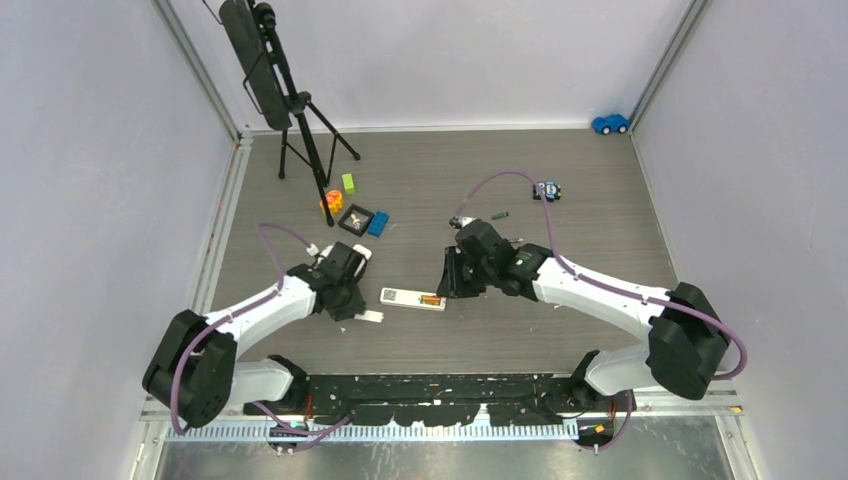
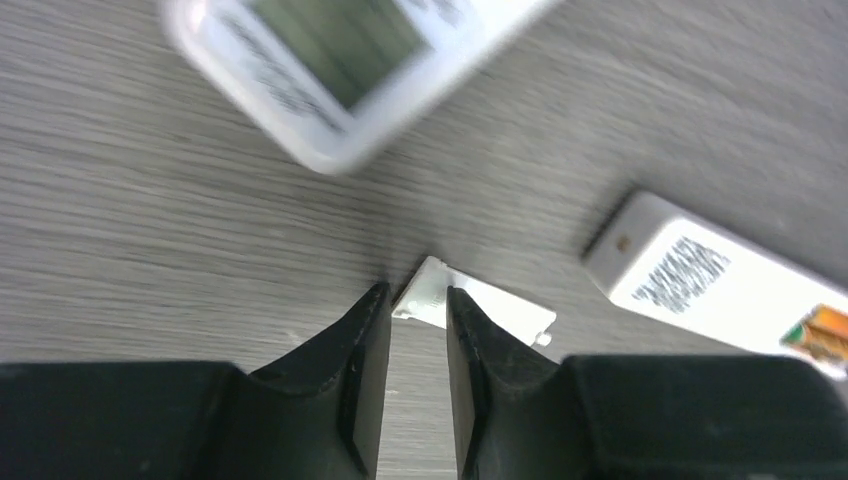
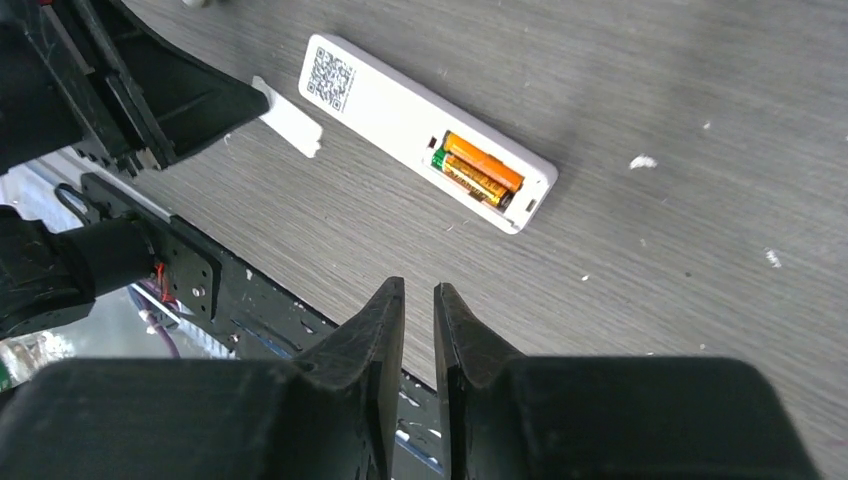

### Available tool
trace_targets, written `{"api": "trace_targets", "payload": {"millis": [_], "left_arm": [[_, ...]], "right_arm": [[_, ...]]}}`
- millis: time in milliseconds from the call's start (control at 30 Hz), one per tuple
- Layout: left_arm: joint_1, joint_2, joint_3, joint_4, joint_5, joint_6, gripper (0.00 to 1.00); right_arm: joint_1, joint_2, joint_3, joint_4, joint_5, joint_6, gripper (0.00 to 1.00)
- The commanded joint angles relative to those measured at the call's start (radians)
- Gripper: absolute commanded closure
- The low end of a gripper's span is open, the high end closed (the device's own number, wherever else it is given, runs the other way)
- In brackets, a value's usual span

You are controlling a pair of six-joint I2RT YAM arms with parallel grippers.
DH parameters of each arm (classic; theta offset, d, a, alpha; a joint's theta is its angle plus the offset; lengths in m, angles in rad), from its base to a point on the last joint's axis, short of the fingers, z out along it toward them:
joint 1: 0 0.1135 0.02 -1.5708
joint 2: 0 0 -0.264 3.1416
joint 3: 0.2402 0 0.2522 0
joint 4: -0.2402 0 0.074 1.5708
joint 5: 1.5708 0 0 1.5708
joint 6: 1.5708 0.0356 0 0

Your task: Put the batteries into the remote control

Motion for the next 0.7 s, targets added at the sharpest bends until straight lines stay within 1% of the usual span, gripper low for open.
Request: {"api": "trace_targets", "payload": {"millis": [0,100,133,200,267,367,400,433,500,600,667], "left_arm": [[-0.117,0.009,-0.076,0.085,0.102,-0.135,0.73],[-0.191,0.009,-0.097,0.164,0.133,-0.169,0.73],[-0.204,0.008,-0.099,0.189,0.165,-0.155,0.71],[-0.211,0.001,-0.096,0.199,0.169,-0.129,0.67],[-0.210,-0.021,-0.078,0.178,0.149,-0.087,0.62],[-0.193,-0.084,-0.028,0.079,0.027,-0.026,0.46],[-0.175,-0.102,-0.008,0.026,-0.031,-0.020,0.39],[-0.150,-0.117,0.007,-0.019,-0.079,-0.010,0.34],[-0.073,-0.147,0.025,-0.055,-0.123,0.020,0.30],[0.043,-0.187,0.029,-0.009,-0.117,0.073,0.28],[0.095,-0.202,0.032,0.030,-0.109,0.093,0.28]], "right_arm": [[0.076,0.049,0.078,-0.034,0.102,0.092,0.78],[0.135,0.072,0.098,-0.049,0.196,0.170,0.80],[0.154,0.073,0.099,-0.052,0.236,0.204,0.80],[0.190,0.063,0.085,-0.025,0.292,0.259,0.80],[0.219,0.074,0.090,-0.008,0.314,0.292,0.80],[0.262,0.132,0.158,-0.064,0.375,0.320,0.79],[0.279,0.154,0.185,-0.089,0.404,0.334,0.77],[0.297,0.179,0.210,-0.104,0.431,0.350,0.73],[0.327,0.233,0.257,-0.140,0.470,0.411,0.64],[0.358,0.316,0.314,-0.154,0.498,0.507,0.55],[0.375,0.370,0.352,-0.164,0.509,0.559,0.48]]}}
